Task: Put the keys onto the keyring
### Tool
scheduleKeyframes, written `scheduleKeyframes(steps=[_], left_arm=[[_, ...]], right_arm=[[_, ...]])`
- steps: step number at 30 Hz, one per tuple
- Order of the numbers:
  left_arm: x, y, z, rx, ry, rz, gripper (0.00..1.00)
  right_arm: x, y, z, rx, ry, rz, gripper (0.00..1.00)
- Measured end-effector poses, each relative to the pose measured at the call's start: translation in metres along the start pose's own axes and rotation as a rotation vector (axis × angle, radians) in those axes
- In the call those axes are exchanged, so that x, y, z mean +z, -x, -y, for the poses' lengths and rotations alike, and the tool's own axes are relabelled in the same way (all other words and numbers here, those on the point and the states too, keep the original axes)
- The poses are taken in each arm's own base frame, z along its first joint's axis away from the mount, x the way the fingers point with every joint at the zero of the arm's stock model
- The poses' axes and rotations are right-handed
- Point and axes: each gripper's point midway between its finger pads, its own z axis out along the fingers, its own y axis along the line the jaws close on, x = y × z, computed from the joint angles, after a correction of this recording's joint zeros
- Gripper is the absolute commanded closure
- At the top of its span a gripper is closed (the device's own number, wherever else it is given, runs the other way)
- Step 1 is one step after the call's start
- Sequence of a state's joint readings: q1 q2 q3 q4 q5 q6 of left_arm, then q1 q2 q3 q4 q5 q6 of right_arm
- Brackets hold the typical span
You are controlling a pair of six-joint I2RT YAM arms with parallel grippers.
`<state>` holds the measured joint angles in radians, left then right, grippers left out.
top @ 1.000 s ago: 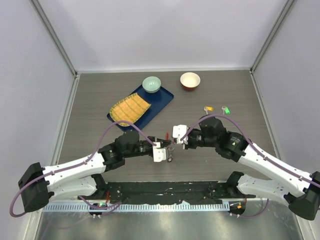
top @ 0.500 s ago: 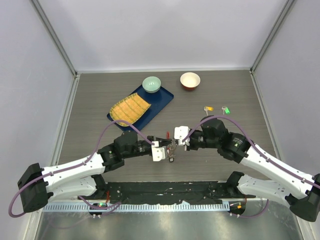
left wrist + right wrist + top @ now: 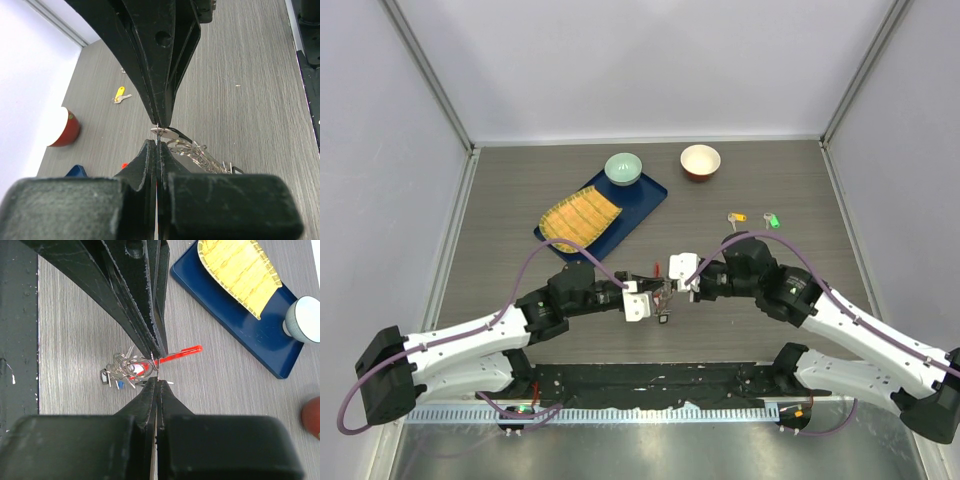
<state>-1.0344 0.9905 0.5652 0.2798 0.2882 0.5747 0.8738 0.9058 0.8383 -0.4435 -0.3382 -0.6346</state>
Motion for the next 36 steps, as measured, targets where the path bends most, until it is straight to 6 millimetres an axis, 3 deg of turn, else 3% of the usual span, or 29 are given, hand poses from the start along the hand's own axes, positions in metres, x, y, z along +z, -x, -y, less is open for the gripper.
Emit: scheduleKeyframes(steps=[36], left_arm=[[0.0025, -0.0054, 0.0046, -0.058, -0.006, -0.016, 1.00]], right_arm=[[-0.0031, 0.0042, -0.0048, -0.037, 0.007, 0.012, 0.99]])
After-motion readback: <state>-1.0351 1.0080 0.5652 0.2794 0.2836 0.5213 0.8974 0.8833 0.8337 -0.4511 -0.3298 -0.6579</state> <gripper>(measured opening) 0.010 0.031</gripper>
